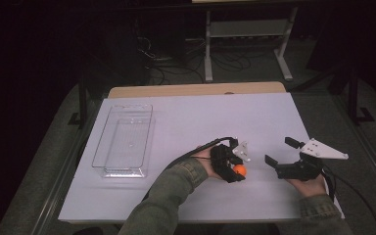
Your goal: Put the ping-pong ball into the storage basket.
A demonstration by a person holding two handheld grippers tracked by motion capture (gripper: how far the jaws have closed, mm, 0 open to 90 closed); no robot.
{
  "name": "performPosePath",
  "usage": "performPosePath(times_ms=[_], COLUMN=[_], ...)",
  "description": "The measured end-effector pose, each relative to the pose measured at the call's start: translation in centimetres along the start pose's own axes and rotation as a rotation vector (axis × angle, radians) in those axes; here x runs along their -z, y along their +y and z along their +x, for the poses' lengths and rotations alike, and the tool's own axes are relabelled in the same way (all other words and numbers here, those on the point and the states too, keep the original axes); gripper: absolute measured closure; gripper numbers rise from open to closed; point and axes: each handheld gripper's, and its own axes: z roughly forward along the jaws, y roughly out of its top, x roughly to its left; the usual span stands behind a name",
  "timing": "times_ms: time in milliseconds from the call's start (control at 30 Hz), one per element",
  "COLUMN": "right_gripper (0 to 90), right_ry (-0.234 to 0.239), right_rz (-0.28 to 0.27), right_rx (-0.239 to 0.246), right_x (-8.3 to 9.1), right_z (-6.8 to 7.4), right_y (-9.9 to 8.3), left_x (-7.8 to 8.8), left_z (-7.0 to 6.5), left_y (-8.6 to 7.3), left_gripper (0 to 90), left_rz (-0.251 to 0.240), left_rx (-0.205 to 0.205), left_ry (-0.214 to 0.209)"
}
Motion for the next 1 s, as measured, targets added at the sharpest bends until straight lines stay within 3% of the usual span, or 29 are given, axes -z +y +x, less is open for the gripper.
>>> performPosePath(times_ms=[333,1000], right_gripper=[0.0,0.0], right_ry=[0.002,-0.002], right_rz=[0.005,0.003], right_rx=[0.002,-0.002], right_x=[-0.1,0.0], right_z=[0.0,0.0], right_y=[0.0,0.0], left_x=[1.0,3.7], left_z=[0.2,-0.2], left_y=[-0.2,-0.5], left_gripper=[50.5,50.4], left_rz=[0.012,0.051], left_rx=[0.015,0.017], left_ry=[-0.023,-0.003])
